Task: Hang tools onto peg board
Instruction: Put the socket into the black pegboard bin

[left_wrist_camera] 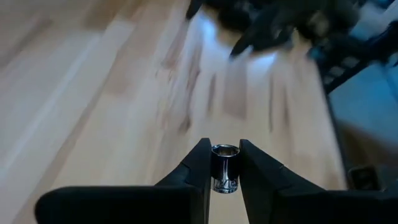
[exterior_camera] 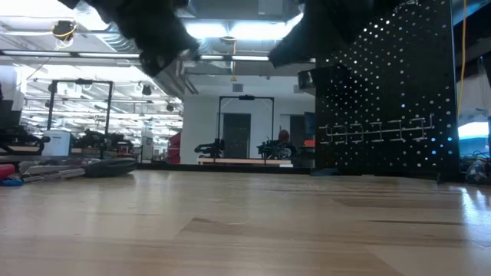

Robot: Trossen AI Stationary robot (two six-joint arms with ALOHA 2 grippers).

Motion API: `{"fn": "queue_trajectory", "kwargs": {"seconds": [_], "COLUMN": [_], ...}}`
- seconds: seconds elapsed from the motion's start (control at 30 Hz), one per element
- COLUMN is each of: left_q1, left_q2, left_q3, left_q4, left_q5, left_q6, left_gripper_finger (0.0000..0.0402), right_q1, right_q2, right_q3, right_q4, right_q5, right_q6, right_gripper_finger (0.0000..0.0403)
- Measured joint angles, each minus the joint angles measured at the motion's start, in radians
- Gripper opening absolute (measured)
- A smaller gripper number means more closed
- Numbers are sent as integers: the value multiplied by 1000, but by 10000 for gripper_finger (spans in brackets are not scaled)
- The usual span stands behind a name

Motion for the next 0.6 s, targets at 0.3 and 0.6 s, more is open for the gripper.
{"fn": "queue_trajectory", "kwargs": {"seconds": [0.3, 0.6], "left_q1": [0, 24], "left_q2": [0, 0], "left_q3": [0, 0], "left_q4": [216, 323], "left_q5": [8, 8], "left_q6": [30, 4], "left_gripper_finger": [47, 46], "right_q1": [0, 8], "right_q2": [52, 67], "right_q3": [0, 0], "right_q4": [323, 514], "right_q5": [34, 79], "right_q6": [-344, -689], "right_gripper_finger": [216, 216]}}
